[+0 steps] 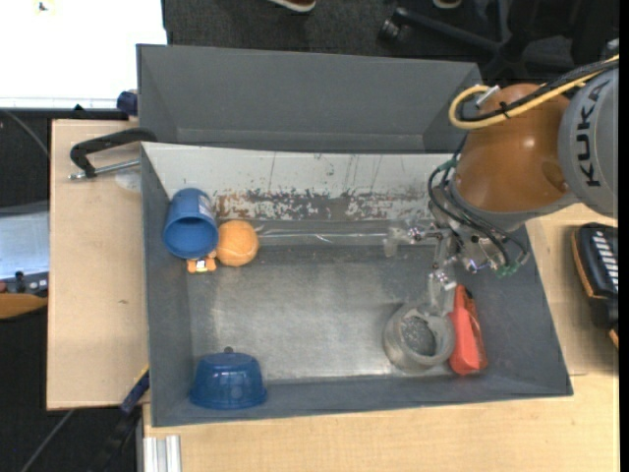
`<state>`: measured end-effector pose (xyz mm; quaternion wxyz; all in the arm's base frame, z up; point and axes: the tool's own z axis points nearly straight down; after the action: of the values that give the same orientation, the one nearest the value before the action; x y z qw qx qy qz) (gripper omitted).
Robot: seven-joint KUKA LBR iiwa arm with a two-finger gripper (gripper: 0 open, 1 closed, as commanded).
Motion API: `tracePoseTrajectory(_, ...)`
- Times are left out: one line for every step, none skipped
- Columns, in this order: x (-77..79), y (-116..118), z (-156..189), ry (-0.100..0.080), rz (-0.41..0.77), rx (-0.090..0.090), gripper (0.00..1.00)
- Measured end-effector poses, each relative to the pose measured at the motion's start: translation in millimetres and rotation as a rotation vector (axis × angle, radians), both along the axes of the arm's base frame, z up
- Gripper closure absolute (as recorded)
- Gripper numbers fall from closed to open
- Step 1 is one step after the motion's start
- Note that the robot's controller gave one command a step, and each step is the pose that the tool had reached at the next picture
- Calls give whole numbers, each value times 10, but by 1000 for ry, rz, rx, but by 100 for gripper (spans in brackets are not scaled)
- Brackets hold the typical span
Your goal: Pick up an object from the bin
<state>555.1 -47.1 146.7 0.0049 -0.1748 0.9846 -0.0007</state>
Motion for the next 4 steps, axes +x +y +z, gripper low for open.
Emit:
tracePoseTrajectory(-333,210,-746,2,255,1,0)
tracePoseTrajectory(-182,222,-758,-5,451,-3,100)
tracePoseTrajectory(-183,222,-758,-5,451,-3,100)
tracePoseTrajectory(-187,224,-737,-5,451,-3,100)
